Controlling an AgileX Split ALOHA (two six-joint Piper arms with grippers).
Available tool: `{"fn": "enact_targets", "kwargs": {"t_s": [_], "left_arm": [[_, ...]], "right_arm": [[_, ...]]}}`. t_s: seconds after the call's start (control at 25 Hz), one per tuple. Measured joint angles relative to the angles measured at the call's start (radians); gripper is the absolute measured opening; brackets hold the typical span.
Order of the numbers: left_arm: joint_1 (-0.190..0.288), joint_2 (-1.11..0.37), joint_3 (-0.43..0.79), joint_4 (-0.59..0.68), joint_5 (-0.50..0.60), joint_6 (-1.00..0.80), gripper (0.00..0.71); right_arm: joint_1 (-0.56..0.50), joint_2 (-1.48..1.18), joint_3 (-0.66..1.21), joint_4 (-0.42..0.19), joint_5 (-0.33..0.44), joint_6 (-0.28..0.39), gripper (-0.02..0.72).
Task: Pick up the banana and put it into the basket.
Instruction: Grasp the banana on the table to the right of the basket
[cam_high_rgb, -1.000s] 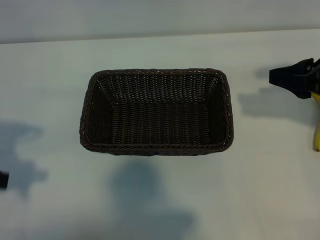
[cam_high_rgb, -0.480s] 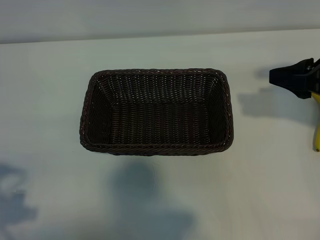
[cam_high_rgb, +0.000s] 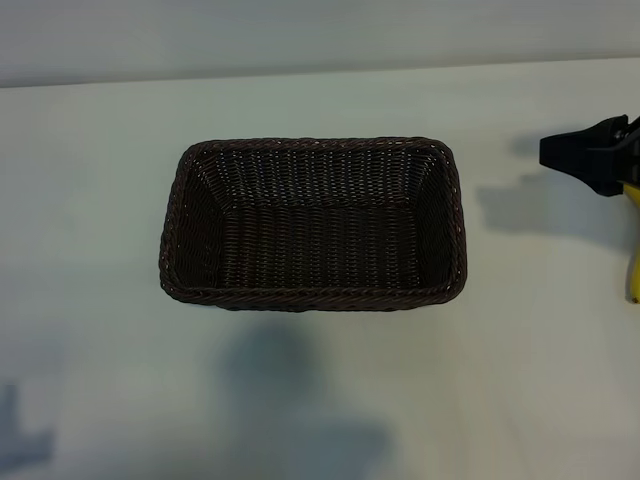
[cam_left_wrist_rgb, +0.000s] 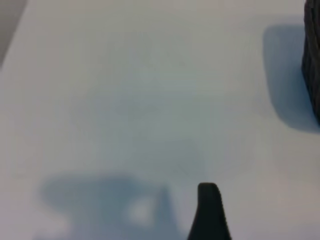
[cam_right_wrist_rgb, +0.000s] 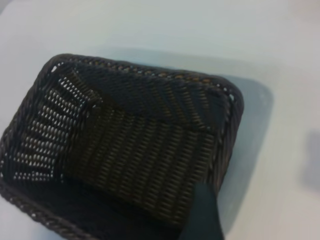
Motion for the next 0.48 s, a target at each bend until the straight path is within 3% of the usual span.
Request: {"fn": "enact_targets", "kwargs": {"t_s": [0.12, 0.28, 0.4, 0.48], "left_arm": [[0.000, -0.021, 0.000, 0.000, 0.001, -0.001, 0.561], [0.000, -0.021, 0.000, 0.000, 0.001, -0.001, 0.561], [0.000, -0.021, 0.000, 0.000, 0.001, -0.001, 0.561], [0.000, -0.021, 0.000, 0.000, 0.001, -0.001, 0.561]], "right_arm": [[0.000, 0.000, 0.000, -0.015, -0.038, 0.000, 0.571], [0.000, 0.006, 0.000, -0.085, -0.096, 0.032, 0.571], [0.000, 0.030, -0.010, -0.178, -0.130, 0.165, 0.571], [0.000, 0.056, -0.029, -0.293, -0.134, 0.282, 0.571]]}}
